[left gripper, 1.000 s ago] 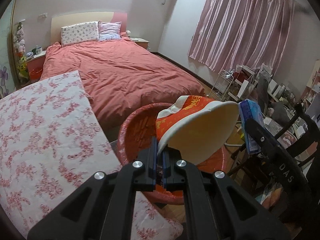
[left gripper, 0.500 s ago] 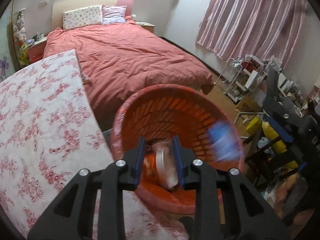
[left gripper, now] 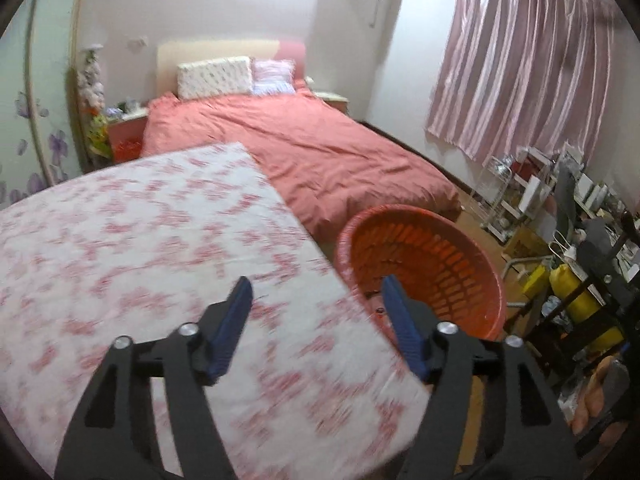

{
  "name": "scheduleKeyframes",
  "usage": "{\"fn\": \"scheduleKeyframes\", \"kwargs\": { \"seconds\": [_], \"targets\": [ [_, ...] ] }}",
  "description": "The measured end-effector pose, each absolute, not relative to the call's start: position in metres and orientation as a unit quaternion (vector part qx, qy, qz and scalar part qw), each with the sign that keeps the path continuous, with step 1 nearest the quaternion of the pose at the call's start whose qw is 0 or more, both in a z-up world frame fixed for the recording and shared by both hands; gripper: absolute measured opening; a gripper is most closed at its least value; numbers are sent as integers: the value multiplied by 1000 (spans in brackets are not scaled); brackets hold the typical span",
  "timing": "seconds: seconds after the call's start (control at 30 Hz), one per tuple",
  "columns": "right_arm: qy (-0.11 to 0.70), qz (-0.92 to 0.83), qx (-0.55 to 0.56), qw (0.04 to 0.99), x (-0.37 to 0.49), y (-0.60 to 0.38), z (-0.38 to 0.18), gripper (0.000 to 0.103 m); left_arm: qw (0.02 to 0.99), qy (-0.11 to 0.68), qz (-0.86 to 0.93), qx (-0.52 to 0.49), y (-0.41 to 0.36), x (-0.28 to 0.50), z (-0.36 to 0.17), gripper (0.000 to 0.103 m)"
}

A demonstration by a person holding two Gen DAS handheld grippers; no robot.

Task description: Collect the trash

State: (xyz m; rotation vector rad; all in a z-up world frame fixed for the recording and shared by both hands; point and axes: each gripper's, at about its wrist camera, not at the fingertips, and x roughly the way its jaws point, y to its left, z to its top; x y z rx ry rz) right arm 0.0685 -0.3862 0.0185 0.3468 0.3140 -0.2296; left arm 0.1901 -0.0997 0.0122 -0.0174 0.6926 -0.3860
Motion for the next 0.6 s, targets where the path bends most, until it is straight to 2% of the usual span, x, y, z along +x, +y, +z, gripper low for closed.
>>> {"fn": "scheduleKeyframes", "kwargs": {
  "seconds": [0.13,0.3,0.6],
  "targets": [
    [143,-103,175,969,34,-362,28,99,937,310,-163,-12,-63,146,21,88],
    [136,-150,103,974,9,-322,33,99,954,276,-119,-7,-29,92,24,99],
    [143,-174,46,973,-24,-282,31,99,965,257,-56,0,7,33,21,99]
  ]
}}
